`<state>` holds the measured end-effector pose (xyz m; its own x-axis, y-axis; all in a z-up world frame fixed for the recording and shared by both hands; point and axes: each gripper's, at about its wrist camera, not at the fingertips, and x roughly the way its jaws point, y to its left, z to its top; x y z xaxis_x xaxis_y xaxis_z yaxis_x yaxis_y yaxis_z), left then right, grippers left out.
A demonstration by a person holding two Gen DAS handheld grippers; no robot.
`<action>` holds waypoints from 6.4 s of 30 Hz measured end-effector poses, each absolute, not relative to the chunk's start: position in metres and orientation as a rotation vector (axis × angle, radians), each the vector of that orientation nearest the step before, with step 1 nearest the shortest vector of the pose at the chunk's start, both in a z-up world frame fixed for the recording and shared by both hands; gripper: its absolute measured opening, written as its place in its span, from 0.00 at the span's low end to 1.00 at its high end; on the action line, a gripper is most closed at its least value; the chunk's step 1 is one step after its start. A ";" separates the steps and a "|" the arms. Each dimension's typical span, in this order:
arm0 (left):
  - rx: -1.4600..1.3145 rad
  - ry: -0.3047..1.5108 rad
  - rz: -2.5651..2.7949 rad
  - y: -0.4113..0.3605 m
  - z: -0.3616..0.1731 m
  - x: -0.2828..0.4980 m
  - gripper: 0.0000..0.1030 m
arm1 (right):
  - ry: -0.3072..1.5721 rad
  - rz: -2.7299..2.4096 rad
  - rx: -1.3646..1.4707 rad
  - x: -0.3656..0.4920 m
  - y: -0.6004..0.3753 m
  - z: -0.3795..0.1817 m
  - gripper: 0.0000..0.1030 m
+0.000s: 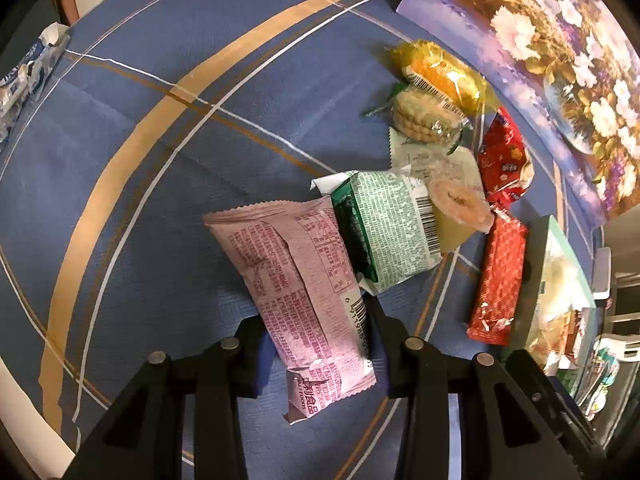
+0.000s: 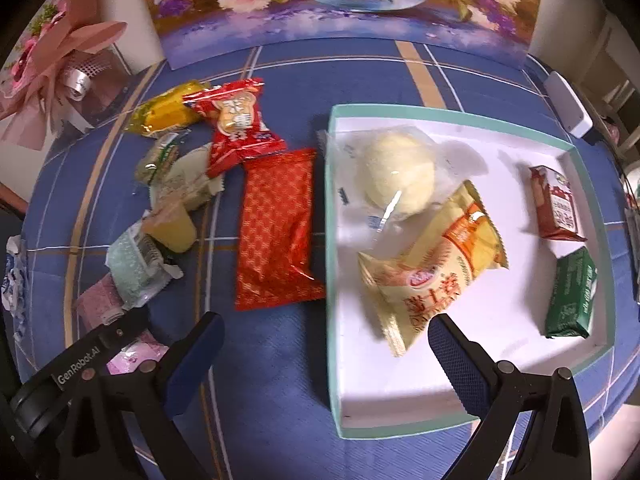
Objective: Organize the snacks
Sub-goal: 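Grasp the pink snack pack with the left tool and lift it, then lower the right tool onto the green-white wrapped pack beside the orange cup, then carry the pink pack with the left tool while the right tool carries the green-white pack toward the tray, then lower both packs into the white tray and open both tools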
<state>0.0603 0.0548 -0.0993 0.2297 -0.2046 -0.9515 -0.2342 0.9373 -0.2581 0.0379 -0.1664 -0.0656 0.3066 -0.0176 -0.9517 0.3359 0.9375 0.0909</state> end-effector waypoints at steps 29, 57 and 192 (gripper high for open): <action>-0.470 1.279 0.085 0.121 -0.088 0.069 0.41 | 1.201 -0.003 0.369 0.088 -0.112 -0.067 1.00; -0.504 1.261 0.079 0.165 -0.107 0.083 0.41 | 1.317 0.153 0.142 0.145 -0.023 -0.101 0.66; -0.080 1.238 -0.384 -0.187 -0.054 0.124 0.60 | 1.097 -0.426 0.662 0.003 -0.349 -0.074 0.52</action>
